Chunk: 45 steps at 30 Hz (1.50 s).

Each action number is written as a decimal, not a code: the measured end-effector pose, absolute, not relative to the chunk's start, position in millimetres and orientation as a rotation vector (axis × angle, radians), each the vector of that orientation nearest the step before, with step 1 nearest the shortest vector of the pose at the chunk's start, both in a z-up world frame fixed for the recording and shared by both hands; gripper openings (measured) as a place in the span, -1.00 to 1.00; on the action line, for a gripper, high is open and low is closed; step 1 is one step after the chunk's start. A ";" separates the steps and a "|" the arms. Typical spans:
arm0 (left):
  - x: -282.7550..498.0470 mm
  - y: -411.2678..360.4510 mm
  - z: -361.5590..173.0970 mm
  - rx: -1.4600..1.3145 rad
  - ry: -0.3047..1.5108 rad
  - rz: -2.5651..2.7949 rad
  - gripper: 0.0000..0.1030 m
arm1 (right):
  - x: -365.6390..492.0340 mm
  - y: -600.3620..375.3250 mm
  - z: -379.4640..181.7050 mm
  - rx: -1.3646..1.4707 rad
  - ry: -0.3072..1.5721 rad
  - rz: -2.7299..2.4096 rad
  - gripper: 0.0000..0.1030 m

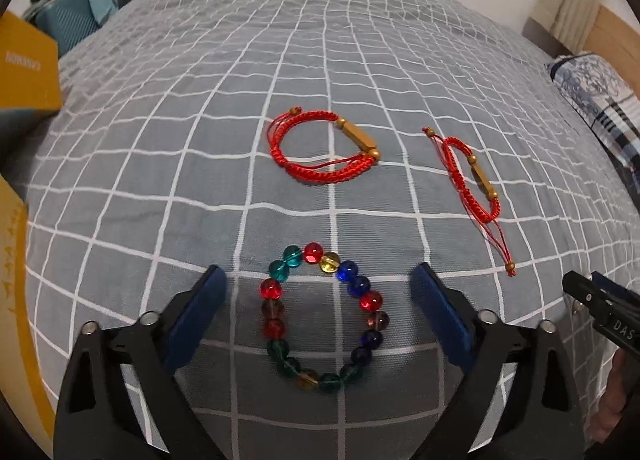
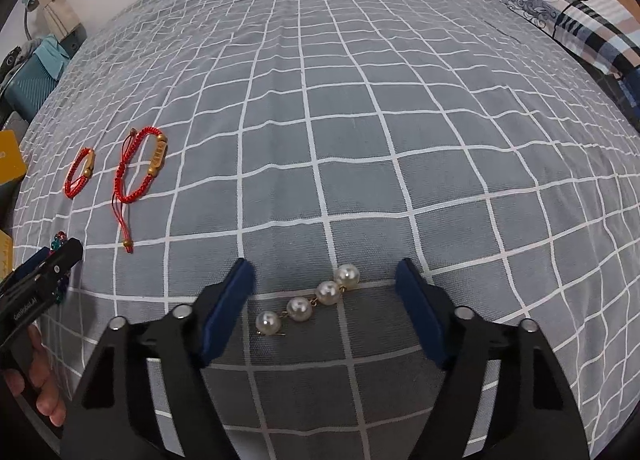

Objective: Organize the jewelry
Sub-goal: 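Grasp the multicolour glass bead bracelet with the left tool while the right tool grasps the pearl brooch, then carry the glass bead bracelet in the left tool while the right tool carries the pearl brooch to the box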

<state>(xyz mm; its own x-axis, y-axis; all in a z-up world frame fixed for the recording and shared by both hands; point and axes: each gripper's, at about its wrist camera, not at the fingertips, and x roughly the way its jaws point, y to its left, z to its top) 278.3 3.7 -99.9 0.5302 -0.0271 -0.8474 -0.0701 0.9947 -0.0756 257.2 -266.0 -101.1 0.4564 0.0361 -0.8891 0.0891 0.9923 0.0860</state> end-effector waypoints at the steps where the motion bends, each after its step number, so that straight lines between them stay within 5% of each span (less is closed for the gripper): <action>1: 278.3 4.6 -99.4 -0.103 1.015 0.030 0.57 | 257.3 -266.2 -100.8 0.128 1.098 -0.035 0.23; 8: 272.5 0.8 -94.7 -0.063 1.032 0.031 -0.05 | 256.0 -266.6 -98.0 0.119 1.107 -0.044 -0.18; 12: 268.9 2.7 -91.0 -0.044 1.035 0.080 -0.63 | 255.2 -264.7 -95.8 0.100 1.107 -0.057 -0.69; 24: 263.1 1.2 -84.2 -0.050 1.010 0.046 -0.63 | 252.7 -266.2 -86.6 0.097 1.072 -0.067 -0.80; 26: 261.9 -0.2 -81.8 -0.044 0.998 0.041 -0.92 | 252.2 -266.9 -84.3 0.100 1.062 -0.073 -0.80; 45: 250.5 -1.5 -56.0 -0.050 0.917 0.013 -0.95 | 241.2 -262.0 -58.1 0.093 0.916 -0.076 -0.80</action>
<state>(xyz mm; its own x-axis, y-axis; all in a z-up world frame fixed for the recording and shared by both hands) 250.5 -1.5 -56.0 0.6085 -0.0103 -0.7935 -0.0321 0.9988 -0.0376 241.2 -262.0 -58.1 0.6072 -0.0257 -0.7942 0.1048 0.9933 0.0480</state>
